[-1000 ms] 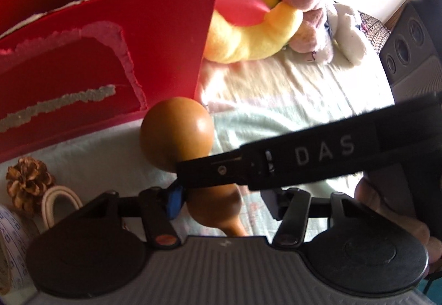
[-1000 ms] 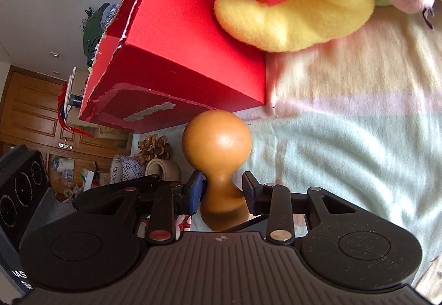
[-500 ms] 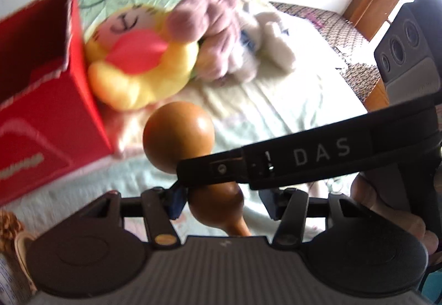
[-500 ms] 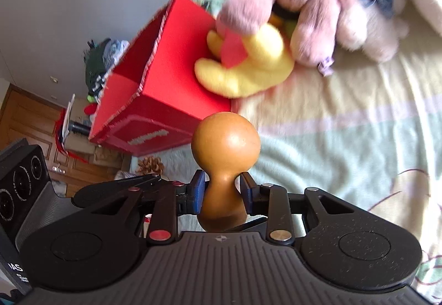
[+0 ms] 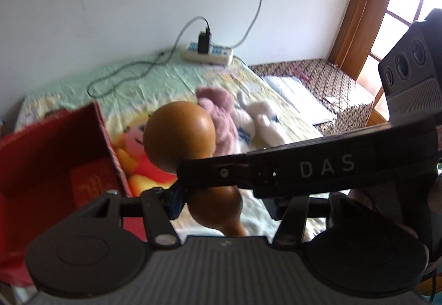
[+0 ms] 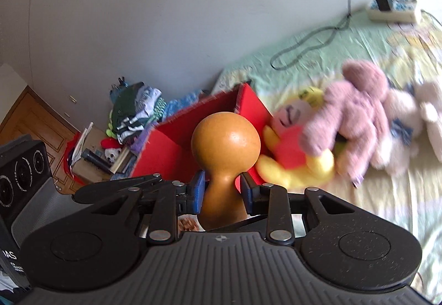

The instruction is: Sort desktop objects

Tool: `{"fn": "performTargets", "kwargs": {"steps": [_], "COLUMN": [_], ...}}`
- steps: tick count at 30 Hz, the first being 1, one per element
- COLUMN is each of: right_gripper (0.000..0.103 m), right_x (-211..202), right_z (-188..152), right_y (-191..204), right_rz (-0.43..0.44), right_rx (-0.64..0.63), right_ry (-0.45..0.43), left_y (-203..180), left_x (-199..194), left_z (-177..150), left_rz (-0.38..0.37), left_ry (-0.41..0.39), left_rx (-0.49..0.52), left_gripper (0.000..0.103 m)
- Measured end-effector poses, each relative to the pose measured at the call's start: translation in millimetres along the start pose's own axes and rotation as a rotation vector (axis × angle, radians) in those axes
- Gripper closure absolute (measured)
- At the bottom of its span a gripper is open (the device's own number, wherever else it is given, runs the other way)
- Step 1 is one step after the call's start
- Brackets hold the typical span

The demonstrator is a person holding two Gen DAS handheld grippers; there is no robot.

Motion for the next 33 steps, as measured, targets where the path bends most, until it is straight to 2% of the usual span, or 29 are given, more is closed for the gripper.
{"fn": "performTargets", "kwargs": {"steps": [6,13,18,23,33], "right_gripper": [0.071,0.071,0.071,0.071,0.073], "right_x": [42,105,142,179,241], "right_z": [27,40,38,33,22], "right_y": [38,65,70,66,41], "right_rz": [-0.002,-0.04,-0.11,-0.155,-0.193], "right_rx": [-0.083,-0.126,-0.159,-0.132,0.054], "right_ry": [-0.02,0.026,0.067,0.14,0.3], "left_y": [57,127,157,192,242], "left_x": [-25,-23,4,30,78], "left_z": [15,4,-8,-20,-38], "left_rz": [0.02,0.038,0.02,-0.021,-0.082], "left_ry": [-0.039,-0.004,0.065,0.142,0.386], "left_rx": [0.001,0.004,0.011,-0.04,-0.087], "left_gripper": [0.044,0.044,0.044,0.044,0.044]}}
Point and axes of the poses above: each gripper's, at about its wrist camera, not at the fingertips, and x roughly the way its jaws point, y to its left, z to its top, the point moved 6 cm from there along x, roughly the way its jaws point, and after that the axes turned 4 degrees about y, right-handed, at the moved point
